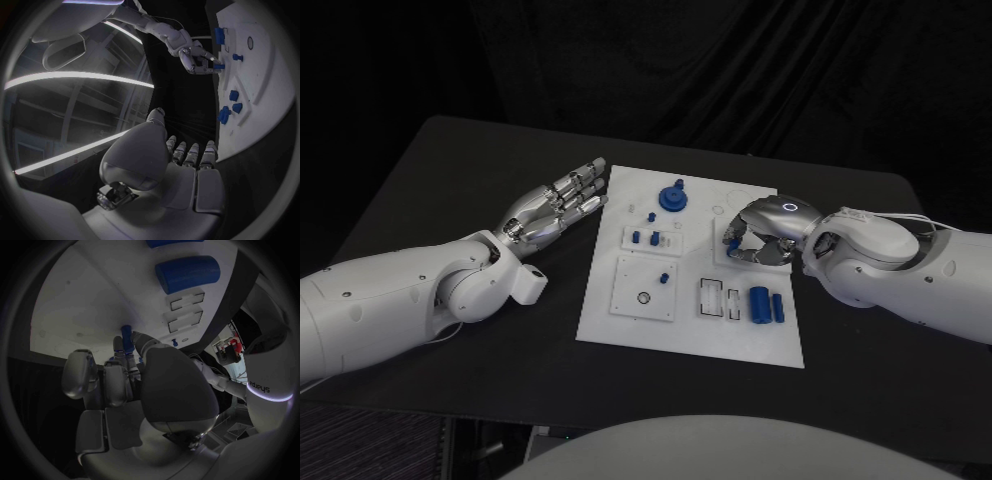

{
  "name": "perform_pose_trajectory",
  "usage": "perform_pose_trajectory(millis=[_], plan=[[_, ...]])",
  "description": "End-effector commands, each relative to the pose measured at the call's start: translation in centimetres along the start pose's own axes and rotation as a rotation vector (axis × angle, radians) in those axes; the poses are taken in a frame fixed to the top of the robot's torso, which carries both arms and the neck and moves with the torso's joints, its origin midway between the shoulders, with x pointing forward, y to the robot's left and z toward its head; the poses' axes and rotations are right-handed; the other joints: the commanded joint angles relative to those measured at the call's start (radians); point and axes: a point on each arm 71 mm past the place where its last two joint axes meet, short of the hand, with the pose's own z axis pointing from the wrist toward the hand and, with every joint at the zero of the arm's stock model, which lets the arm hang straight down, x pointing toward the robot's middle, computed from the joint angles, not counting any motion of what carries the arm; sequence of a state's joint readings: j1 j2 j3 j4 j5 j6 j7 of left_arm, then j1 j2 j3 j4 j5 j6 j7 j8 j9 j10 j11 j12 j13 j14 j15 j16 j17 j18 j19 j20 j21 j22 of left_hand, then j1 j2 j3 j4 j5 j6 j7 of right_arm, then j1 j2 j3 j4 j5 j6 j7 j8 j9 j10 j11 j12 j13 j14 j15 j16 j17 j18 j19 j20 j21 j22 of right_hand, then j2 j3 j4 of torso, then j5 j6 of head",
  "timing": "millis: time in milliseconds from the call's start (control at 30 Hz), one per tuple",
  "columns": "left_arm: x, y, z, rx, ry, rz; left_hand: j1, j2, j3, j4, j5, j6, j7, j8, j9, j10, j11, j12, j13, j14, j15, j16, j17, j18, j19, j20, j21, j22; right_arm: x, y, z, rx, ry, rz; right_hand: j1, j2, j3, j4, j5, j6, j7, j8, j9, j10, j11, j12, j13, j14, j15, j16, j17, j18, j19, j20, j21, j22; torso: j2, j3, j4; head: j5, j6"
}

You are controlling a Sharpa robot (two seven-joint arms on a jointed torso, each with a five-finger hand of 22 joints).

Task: Assemble the parts on the task board

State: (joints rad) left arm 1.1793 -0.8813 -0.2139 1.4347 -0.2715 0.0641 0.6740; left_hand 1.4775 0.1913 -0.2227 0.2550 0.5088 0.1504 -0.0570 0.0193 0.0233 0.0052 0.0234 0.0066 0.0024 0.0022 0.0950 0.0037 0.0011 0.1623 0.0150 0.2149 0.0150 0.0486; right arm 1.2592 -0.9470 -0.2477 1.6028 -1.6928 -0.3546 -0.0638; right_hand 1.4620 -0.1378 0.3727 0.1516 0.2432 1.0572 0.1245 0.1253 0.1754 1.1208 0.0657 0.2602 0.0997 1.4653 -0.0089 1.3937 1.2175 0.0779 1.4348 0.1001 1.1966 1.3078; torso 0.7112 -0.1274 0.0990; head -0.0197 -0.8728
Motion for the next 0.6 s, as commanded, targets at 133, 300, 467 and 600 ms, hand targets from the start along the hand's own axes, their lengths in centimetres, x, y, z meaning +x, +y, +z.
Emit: perform_pose_trajectory(millis=[133, 300, 467, 600], plan=[[0.2, 0.0, 0.0, 0.008, 0.016, -0.015, 0.011, 0.000, 0.001, -0.006, 0.005, 0.005, 0.008, 0.007, 0.001, 0.001, 0.009, -0.005, -0.001, -0.002, 0.008, -0.004, -0.001, 0.016, 0.001, 0.007, -0.003, -0.001, -0.2, 0.2, -0.3, -0.008, -0.034, 0.000, 0.009, 0.000, 0.011, -0.003, 0.002, 0.007, 0.002, 0.005, 0.002, 0.011, 0.002, -0.008, -0.003, 0.017, -0.001, -0.002, -0.004, -0.003, 0.002, -0.004, 0.001, 0.164, 0.000, 0.0007, -0.0009, 0.006, 0.000], [0.1, 0.1, -0.1, 0.005, 0.014, -0.014, 0.011, 0.000, 0.001, -0.007, 0.005, 0.008, 0.013, 0.008, 0.002, 0.001, 0.010, -0.005, -0.001, -0.002, 0.008, -0.004, -0.001, 0.016, 0.001, 0.009, -0.003, -0.001, -0.4, 0.5, -0.7, -0.014, -0.049, 0.008, 0.011, 0.000, 0.013, -0.005, 0.002, 0.008, 0.002, 0.005, 0.003, 0.011, 0.002, -0.012, -0.004, 0.016, -0.001, -0.004, -0.008, -0.003, 0.001, -0.004, -0.001, 0.164, 0.000, 0.0007, -0.0006, 0.008, 0.000], [0.1, 0.1, -0.1, 0.003, 0.014, -0.014, 0.011, 0.000, 0.001, -0.007, 0.005, 0.008, 0.013, 0.008, 0.002, 0.001, 0.010, -0.005, -0.001, -0.002, 0.008, -0.004, -0.001, 0.016, 0.001, 0.009, -0.003, -0.001, -0.9, 0.9, -1.0, -0.019, -0.065, 0.012, 0.011, -0.002, 0.015, -0.007, 0.002, 0.008, 0.003, 0.004, 0.003, 0.011, 0.003, -0.015, -0.006, 0.015, 0.000, -0.005, -0.009, -0.002, 0.000, -0.004, -0.002, 0.164, 0.000, 0.0007, -0.0008, 0.008, 0.000], [0.1, 0.1, 0.0, 0.002, 0.015, -0.015, 0.011, 0.000, 0.001, -0.007, 0.005, 0.009, 0.015, 0.008, 0.002, 0.001, 0.010, -0.005, 0.000, -0.002, 0.009, -0.004, -0.001, 0.016, 0.001, 0.010, -0.002, -0.001, -1.7, 1.2, -1.0, -0.028, -0.086, 0.010, 0.011, -0.002, 0.015, -0.007, 0.002, 0.007, 0.004, 0.004, 0.003, 0.011, 0.003, -0.017, -0.006, 0.015, 0.000, -0.005, -0.008, -0.002, 0.000, -0.004, -0.002, 0.163, 0.000, 0.0008, 0.0000, 0.007, 0.000]])
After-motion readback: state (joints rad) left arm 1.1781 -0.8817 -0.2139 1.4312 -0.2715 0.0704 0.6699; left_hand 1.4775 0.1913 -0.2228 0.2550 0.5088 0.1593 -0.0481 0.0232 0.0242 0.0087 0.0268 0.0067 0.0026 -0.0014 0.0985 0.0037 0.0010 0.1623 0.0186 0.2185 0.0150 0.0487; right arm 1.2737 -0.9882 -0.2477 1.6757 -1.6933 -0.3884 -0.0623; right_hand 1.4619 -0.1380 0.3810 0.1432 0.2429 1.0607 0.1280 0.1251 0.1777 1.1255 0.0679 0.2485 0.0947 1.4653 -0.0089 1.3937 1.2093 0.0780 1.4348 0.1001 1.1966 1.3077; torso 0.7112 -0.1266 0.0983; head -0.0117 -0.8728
